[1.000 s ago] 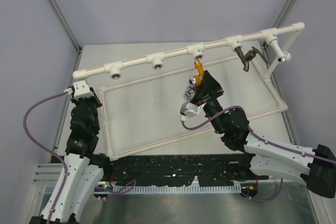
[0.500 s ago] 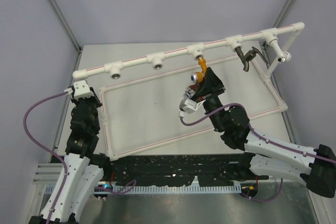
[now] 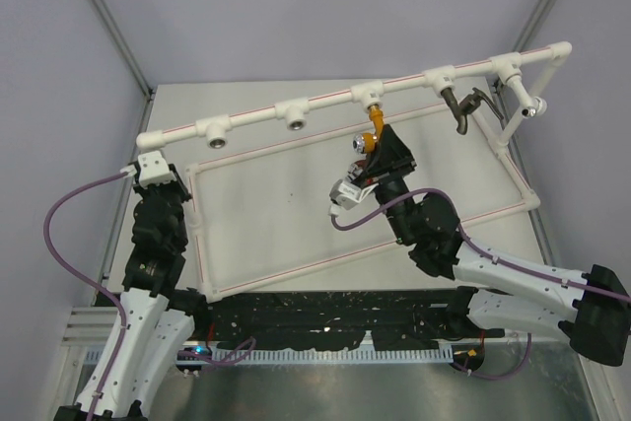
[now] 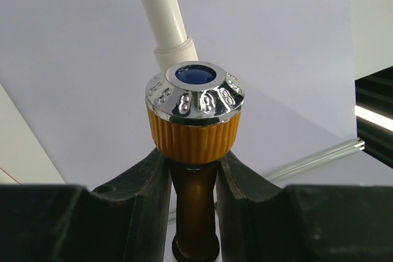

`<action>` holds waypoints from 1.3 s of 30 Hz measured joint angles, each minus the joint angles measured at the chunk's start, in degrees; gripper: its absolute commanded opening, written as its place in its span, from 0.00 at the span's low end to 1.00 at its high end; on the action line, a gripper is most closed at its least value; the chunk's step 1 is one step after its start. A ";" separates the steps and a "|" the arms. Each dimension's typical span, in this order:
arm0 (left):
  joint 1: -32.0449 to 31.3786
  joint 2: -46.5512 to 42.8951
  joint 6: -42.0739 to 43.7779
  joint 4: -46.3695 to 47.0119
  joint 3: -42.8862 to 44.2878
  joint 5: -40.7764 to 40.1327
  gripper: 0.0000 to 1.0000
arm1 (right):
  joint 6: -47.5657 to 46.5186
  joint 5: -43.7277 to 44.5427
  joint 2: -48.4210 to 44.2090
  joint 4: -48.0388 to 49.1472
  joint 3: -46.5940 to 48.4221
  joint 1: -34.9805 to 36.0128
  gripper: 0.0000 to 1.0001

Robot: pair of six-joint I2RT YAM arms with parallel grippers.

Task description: Install the water faucets

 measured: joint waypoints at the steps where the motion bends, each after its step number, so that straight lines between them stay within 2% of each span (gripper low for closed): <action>1: 0.00 0.00 0.00 0.02 0.00 0.00 0.00 | 0.02 0.11 0.11 0.00 0.22 0.00 0.05; 14: -0.04 0.00 0.02 0.00 0.00 0.00 0.00 | 0.55 1.01 1.64 -2.29 2.91 0.00 0.05; 26: -0.70 0.00 0.00 0.09 0.00 0.09 0.00 | 13.25 0.00 1.25 -14.58 9.55 -2.10 0.05; 33: -0.81 -0.04 0.00 0.07 0.00 0.24 0.00 | 19.30 -0.68 1.29 -15.72 10.21 -3.58 0.05; 39: -0.96 -0.04 0.00 0.07 0.00 0.20 0.00 | 14.12 -0.94 2.64 -12.37 8.46 -4.50 0.05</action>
